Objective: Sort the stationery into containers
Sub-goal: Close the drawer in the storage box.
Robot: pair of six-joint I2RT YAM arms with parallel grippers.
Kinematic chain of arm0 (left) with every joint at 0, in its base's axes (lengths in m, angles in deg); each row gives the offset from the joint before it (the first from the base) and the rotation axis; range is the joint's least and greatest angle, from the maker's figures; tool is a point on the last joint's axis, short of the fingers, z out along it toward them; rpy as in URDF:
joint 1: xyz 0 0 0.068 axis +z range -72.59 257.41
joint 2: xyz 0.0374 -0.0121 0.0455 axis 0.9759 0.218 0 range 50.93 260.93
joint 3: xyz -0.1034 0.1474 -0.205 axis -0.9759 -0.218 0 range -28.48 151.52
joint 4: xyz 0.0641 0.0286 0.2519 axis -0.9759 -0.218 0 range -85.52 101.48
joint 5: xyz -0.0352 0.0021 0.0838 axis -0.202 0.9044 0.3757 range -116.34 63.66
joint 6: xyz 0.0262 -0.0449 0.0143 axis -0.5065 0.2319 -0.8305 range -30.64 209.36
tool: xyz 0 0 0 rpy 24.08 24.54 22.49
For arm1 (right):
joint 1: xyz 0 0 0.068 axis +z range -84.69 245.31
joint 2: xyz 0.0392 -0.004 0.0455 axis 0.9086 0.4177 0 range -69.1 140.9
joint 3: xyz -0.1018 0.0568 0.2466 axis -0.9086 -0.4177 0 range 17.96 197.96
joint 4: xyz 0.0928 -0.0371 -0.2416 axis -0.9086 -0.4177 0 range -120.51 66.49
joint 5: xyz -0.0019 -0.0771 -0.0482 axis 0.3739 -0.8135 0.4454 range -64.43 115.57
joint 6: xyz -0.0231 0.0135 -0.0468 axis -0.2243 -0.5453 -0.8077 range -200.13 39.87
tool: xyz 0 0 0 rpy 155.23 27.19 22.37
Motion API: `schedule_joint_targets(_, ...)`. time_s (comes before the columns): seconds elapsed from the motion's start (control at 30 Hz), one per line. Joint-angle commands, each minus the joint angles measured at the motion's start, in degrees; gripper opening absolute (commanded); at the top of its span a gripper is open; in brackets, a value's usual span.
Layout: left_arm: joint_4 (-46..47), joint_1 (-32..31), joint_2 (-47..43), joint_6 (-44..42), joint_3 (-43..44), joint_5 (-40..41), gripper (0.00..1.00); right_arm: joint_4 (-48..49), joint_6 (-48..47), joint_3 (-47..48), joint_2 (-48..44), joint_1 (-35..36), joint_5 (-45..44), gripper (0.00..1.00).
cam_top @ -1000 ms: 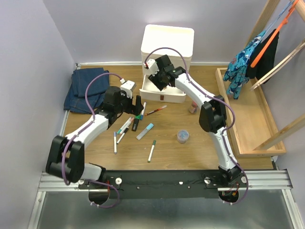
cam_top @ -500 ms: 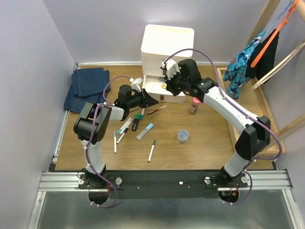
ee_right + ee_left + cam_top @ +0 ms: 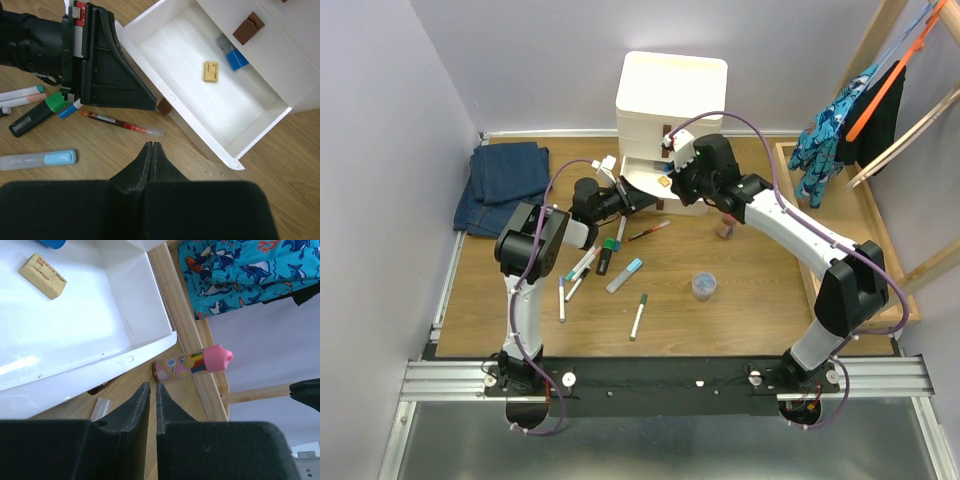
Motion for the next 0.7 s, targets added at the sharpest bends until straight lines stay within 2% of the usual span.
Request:
schedule_joint_targets(0.0, 3.6, -0.3, 1.5, 1.4, 2.0, 1.9, 0.18, 3.3, 0.7, -1.0, -2.5, 0.2, -2.9, 0.01)
schedule_joint_targets(0.47, 1.1, -0.4, 7.2, -0.7, 9.0, 2.6, 0.22, 4.9, 0.3, -0.9, -1.1, 0.0, -4.7, 0.01)
schedule_joint_targets(0.53, 1.6, -0.4, 6.9, -1.4, 9.4, 2.2, 0.22, 5.2, 0.4, -1.0, -1.1, 0.0, -4.8, 0.01)
schedule_joint_targets(0.67, 4.1, 0.4, 0.2, -1.6, 6.3, 0.5, 0.22, 5.5, 0.7, -0.7, -0.8, -0.4, -4.7, 0.01)
